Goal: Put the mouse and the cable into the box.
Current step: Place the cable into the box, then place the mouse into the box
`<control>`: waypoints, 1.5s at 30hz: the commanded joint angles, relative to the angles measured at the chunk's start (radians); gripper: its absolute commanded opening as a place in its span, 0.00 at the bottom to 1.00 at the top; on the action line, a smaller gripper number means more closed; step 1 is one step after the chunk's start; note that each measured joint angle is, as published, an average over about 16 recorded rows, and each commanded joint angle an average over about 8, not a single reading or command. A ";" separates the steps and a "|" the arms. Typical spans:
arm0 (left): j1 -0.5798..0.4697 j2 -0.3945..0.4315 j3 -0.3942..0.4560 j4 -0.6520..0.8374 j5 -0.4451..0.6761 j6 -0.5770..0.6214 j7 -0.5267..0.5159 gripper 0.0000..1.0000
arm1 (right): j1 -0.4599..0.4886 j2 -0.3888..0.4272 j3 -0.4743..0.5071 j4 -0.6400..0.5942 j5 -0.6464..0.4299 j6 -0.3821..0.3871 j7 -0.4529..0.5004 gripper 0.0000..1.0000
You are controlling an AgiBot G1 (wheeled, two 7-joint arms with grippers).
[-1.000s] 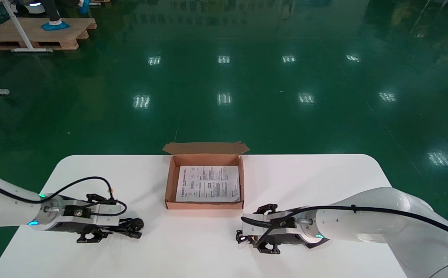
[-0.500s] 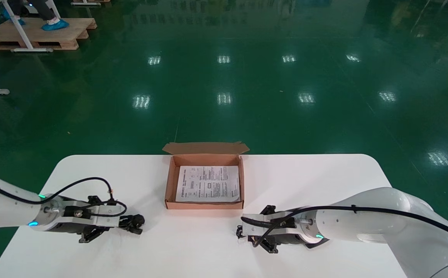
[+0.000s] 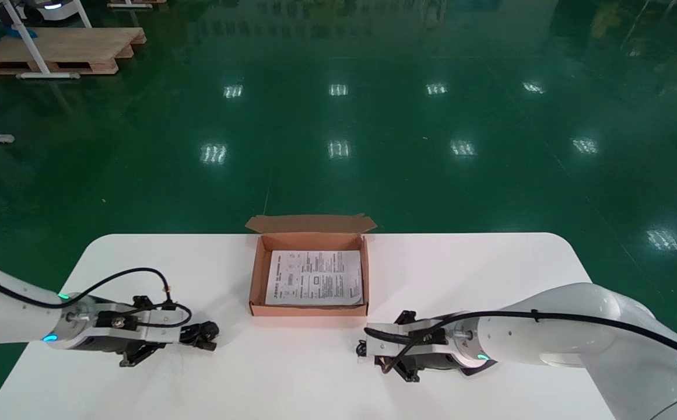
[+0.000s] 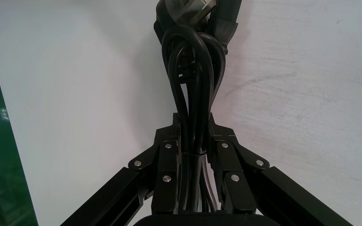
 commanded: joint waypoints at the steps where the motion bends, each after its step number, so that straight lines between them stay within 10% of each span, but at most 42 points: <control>1: 0.002 0.002 0.000 0.002 0.000 0.000 -0.002 0.00 | -0.003 -0.003 -0.002 0.005 -0.002 0.000 -0.006 0.00; 13: -0.141 -0.049 -0.066 -0.083 -0.089 0.045 0.023 0.00 | 0.194 0.086 0.066 -0.174 0.025 0.068 0.134 0.00; 25: -0.178 0.183 -0.155 0.031 -0.256 -0.049 0.106 0.00 | 0.474 0.090 0.164 -0.334 0.105 0.296 0.114 0.00; 45: -0.136 0.237 -0.165 0.028 -0.282 -0.126 0.151 0.00 | 0.489 0.089 0.173 -0.350 0.117 0.297 0.103 0.00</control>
